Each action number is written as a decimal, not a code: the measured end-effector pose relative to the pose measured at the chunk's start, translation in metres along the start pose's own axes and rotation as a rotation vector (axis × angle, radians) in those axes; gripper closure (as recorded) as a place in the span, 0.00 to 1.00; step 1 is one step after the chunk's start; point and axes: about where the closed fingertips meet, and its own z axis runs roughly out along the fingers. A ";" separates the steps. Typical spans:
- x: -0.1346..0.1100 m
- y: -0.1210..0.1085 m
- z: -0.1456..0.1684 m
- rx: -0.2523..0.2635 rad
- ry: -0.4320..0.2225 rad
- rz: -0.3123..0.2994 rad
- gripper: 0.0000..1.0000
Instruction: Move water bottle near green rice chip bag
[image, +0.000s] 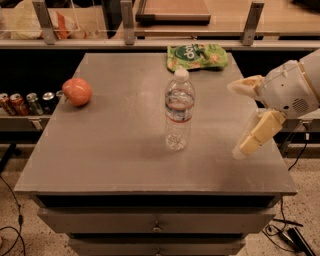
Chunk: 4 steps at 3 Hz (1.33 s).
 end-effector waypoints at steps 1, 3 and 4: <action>-0.004 0.001 0.002 -0.007 -0.018 0.001 0.00; -0.014 0.003 0.024 -0.014 -0.240 0.026 0.00; -0.030 -0.001 0.034 -0.025 -0.406 0.037 0.00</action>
Offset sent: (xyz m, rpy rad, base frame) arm -0.0039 0.0110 -0.0030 0.2055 -0.0223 -0.0204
